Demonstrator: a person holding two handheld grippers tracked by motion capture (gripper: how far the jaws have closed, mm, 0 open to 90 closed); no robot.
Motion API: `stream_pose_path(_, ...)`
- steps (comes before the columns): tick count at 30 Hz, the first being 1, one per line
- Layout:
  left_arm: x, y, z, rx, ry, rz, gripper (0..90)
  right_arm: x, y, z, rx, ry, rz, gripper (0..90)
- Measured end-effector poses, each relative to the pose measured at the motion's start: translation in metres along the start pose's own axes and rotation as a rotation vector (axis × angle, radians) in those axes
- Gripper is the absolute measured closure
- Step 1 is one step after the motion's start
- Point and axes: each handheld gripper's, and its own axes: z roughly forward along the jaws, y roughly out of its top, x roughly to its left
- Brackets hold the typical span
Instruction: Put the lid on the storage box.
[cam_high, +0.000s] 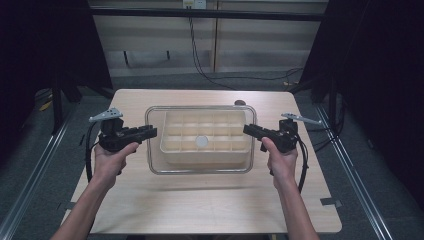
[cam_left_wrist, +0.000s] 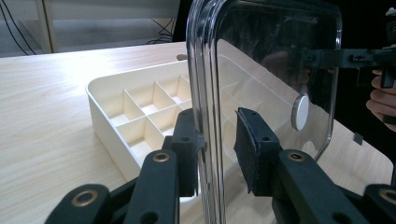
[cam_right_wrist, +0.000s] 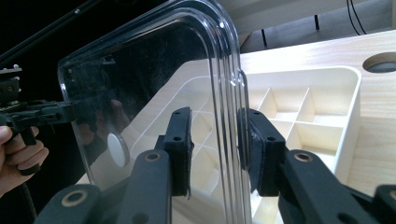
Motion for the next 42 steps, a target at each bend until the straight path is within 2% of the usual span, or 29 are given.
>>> stream_pose_path(2, 0.0, 0.001, 0.001, -0.006, -0.004, -0.006, 70.1, -0.001, 0.003, 0.0, -0.002, -0.002, -0.003, 65.3)
stream_pose_path(12, 0.0, 0.024, 0.002, -0.012, -0.004, 0.027, 70.2, -0.003, 0.016, 0.002, -0.016, 0.005, 0.003, 65.2)
stream_pose_path(18, 0.005, 0.029, 0.011, -0.017, 0.006, -0.002, 70.2, -0.008, 0.026, 0.008, -0.017, -0.013, 0.007, 64.5)
stream_pose_path(23, 0.008, 0.037, 0.016, -0.008, 0.013, 0.003, 70.0, -0.011, 0.03, 0.011, -0.016, -0.022, 0.014, 64.2)
stream_pose_path(26, 0.01, 0.04, 0.019, -0.016, 0.014, -0.009, 70.0, -0.014, 0.034, 0.014, -0.017, -0.023, 0.021, 64.1)
stream_pose_path(31, 0.014, 0.039, 0.027, 0.004, 0.029, -0.015, 69.9, -0.022, 0.036, 0.02, -0.008, -0.035, 0.019, 63.6)
stream_pose_path(38, 0.025, 0.039, 0.036, 0.005, 0.038, -0.052, 69.9, -0.029, 0.041, 0.032, 0.01, -0.053, 0.028, 63.2)
stream_pose_path(42, 0.026, 0.04, 0.041, 0.018, 0.056, -0.045, 69.3, -0.032, 0.043, 0.037, 0.013, -0.061, 0.029, 62.4)
